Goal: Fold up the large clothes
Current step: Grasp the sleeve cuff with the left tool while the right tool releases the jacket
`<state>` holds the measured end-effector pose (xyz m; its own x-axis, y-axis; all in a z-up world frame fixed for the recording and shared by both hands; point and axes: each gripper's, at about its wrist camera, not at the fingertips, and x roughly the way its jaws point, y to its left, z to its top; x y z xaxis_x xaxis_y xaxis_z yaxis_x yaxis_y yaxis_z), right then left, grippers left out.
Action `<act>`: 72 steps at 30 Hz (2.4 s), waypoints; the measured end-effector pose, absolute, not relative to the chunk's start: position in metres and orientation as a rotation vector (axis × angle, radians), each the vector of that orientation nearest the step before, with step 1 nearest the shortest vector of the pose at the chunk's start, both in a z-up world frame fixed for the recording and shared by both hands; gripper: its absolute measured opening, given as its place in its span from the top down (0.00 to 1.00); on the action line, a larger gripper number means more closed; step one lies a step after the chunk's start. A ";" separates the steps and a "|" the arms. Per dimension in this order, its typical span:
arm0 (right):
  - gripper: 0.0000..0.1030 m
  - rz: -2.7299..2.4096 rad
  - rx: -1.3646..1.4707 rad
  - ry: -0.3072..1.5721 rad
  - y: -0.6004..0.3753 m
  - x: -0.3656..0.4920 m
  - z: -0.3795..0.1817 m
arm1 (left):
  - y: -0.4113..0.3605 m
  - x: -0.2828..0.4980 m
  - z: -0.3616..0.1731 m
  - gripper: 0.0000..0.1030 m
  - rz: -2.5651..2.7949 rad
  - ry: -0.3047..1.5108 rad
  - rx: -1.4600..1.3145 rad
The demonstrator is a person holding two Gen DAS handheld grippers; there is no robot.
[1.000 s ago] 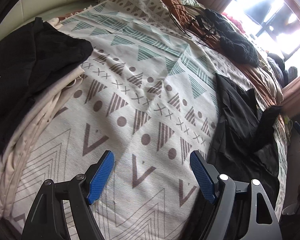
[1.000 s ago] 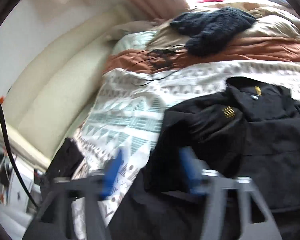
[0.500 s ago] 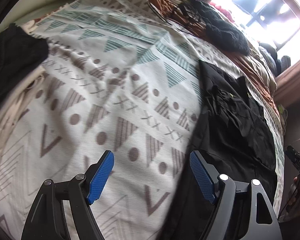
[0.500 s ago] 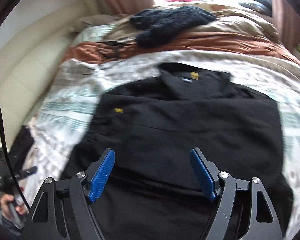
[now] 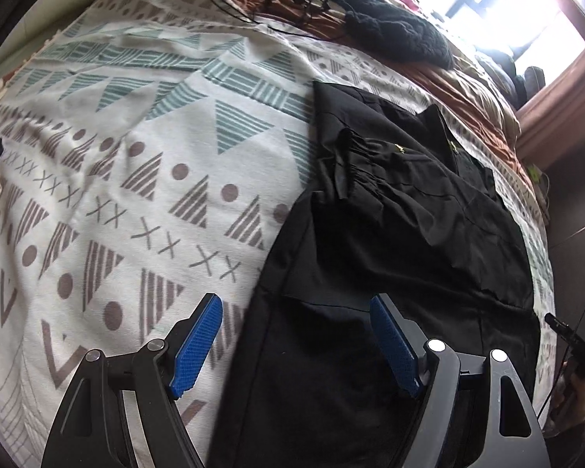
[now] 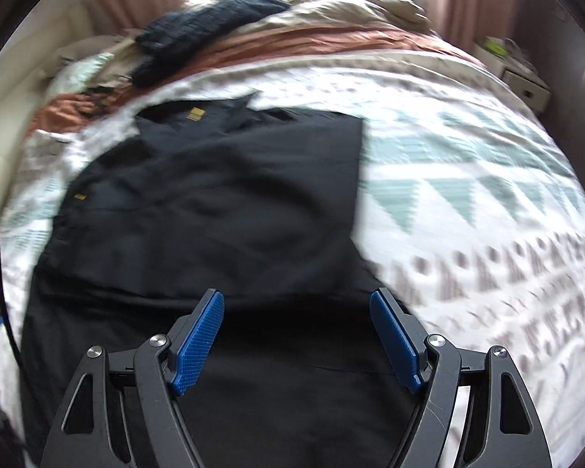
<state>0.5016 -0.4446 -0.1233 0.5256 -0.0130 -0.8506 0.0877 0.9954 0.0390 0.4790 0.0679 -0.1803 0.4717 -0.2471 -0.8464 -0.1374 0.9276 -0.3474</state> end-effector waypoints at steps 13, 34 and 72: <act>0.25 -0.144 0.133 1.094 -0.489 0.515 -0.179 | 0.049 0.504 -0.197 0.27 0.008 1.095 -0.291; 0.30 -0.207 0.459 0.937 -0.543 0.507 -0.179 | 0.068 0.518 -0.212 0.51 0.133 1.100 -0.295; 0.93 -0.208 0.337 0.965 -0.569 0.486 -0.170 | -0.031 0.568 -0.198 0.64 -0.076 1.116 -0.185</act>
